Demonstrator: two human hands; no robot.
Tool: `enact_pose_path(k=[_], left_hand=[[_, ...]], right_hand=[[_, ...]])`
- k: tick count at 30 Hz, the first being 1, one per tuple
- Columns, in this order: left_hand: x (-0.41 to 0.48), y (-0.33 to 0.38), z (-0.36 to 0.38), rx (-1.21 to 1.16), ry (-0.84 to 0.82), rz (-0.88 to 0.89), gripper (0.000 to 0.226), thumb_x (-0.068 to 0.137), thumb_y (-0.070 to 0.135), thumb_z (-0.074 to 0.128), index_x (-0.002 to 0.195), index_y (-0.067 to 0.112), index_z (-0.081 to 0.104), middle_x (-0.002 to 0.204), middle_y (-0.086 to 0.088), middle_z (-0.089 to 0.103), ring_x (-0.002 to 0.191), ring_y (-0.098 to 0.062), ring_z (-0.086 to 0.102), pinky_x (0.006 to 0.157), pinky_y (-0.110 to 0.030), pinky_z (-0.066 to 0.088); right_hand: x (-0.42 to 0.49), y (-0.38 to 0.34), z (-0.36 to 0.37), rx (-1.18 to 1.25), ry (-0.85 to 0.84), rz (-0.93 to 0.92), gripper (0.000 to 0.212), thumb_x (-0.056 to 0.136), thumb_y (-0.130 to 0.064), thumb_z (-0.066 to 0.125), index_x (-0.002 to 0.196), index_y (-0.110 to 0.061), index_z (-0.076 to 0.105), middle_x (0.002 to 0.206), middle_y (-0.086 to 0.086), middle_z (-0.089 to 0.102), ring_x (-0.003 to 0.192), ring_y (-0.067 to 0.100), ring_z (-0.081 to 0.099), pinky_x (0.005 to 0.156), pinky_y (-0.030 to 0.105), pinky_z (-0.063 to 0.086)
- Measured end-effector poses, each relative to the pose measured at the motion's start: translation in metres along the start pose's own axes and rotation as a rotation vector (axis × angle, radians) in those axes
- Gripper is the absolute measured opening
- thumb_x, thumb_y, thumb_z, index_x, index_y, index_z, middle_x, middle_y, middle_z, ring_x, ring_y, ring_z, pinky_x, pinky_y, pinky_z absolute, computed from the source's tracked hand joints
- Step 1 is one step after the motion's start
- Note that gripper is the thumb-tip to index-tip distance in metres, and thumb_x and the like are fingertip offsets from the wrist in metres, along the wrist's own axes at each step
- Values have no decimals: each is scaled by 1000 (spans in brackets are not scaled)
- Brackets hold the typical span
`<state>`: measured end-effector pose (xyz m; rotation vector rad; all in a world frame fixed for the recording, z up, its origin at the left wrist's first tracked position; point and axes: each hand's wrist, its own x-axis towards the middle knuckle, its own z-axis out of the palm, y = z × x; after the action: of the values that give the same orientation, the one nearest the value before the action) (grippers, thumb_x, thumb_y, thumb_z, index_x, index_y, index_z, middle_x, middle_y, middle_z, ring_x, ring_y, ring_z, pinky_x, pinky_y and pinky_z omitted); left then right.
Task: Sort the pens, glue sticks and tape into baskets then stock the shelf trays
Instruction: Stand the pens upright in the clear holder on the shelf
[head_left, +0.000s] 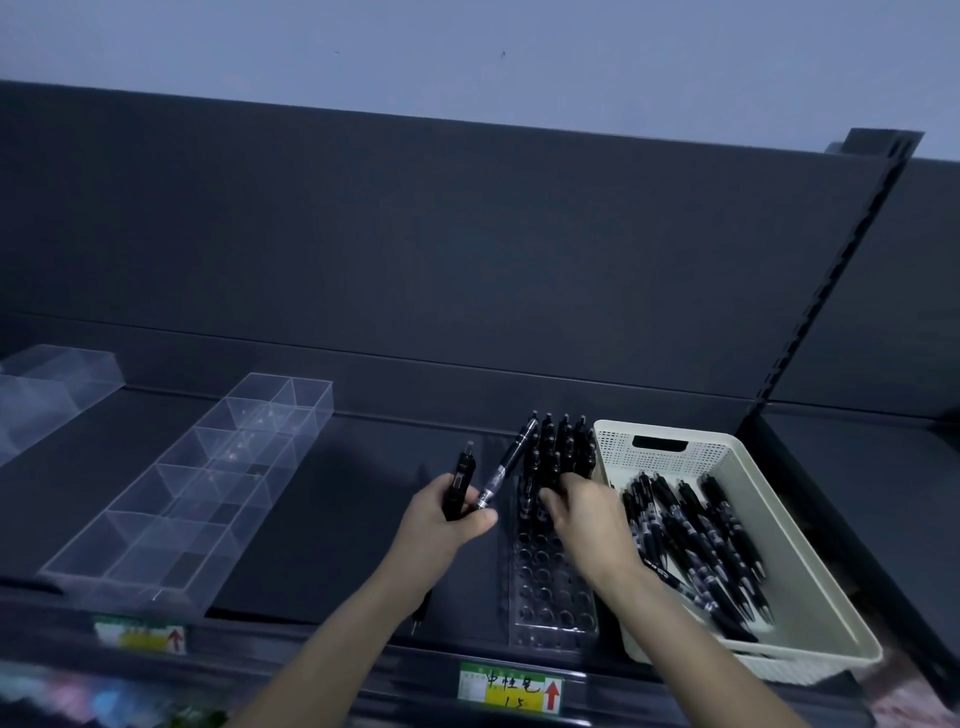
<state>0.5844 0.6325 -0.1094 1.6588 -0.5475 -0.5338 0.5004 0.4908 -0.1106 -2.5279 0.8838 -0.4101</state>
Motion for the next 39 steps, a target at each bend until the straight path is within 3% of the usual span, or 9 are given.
enact_pose_path(k=[4, 7, 10, 15, 19, 24, 27, 33, 39], left_hand=[[2, 4, 6, -11, -30, 16, 20, 82, 6, 67, 76, 16, 51, 68, 8, 48, 58, 1, 47, 55, -7, 39], [3, 7, 17, 3, -79, 55, 18, 80, 6, 69, 77, 14, 53, 65, 10, 50, 50, 9, 49, 53, -2, 39], [3, 11, 29, -20, -157, 86, 16, 80, 5, 69, 77, 12, 55, 56, 14, 50, 45, 9, 47, 50, -3, 37], [4, 14, 35, -24, -255, 50, 15, 89, 13, 61, 73, 14, 59, 48, 17, 51, 42, 5, 44, 47, -6, 34], [9, 7, 29, 96, -196, 20, 25, 96, 25, 47, 80, 18, 65, 64, 9, 59, 52, -3, 47, 50, -10, 37], [8, 3, 24, 163, -197, -38, 32, 95, 33, 47, 71, 14, 54, 39, 10, 37, 34, -4, 33, 44, -20, 31], [8, 3, 22, 167, -194, -44, 28, 93, 23, 54, 67, 16, 43, 44, 14, 34, 36, 0, 30, 46, -19, 26], [12, -3, 12, 138, -208, -83, 21, 92, 4, 38, 97, 21, 49, 63, 3, 42, 56, -10, 39, 62, -27, 36], [9, -3, 7, 180, -169, 68, 20, 95, 10, 48, 88, 26, 58, 83, 6, 54, 72, -3, 53, 60, -7, 44]], right_hand=[[-8, 1, -17, 105, 162, -41, 21, 91, -27, 57, 98, -10, 66, 83, 6, 70, 78, 23, 65, 72, 30, 49], [-12, -7, -30, 374, 153, -23, 13, 87, -25, 62, 83, -14, 67, 71, -5, 65, 67, 8, 58, 63, 12, 43], [-11, -9, -36, 713, 39, 105, 26, 87, -19, 62, 64, -10, 55, 57, 0, 55, 53, 12, 47, 50, 17, 40], [-11, 3, -45, 975, 9, 193, 21, 90, -8, 57, 69, -7, 53, 62, 7, 63, 52, 14, 57, 46, 19, 46], [-5, 21, -52, 743, 229, 125, 15, 92, -13, 55, 77, -7, 56, 69, 7, 66, 56, 12, 64, 57, 27, 55], [-3, 24, -43, 306, 280, -15, 20, 91, -22, 56, 80, -8, 51, 73, 5, 65, 66, 22, 59, 61, 31, 43], [-1, 21, -31, 220, 245, -77, 19, 93, -23, 54, 83, -8, 48, 69, 5, 60, 60, 21, 54, 56, 29, 38], [4, 22, -8, 57, 85, -37, 21, 95, -25, 50, 82, -11, 41, 57, -5, 44, 55, 18, 49, 56, 30, 39], [5, 19, -1, 21, 51, 16, 25, 92, -27, 55, 77, -12, 43, 57, -6, 41, 63, 22, 53, 59, 30, 45]])
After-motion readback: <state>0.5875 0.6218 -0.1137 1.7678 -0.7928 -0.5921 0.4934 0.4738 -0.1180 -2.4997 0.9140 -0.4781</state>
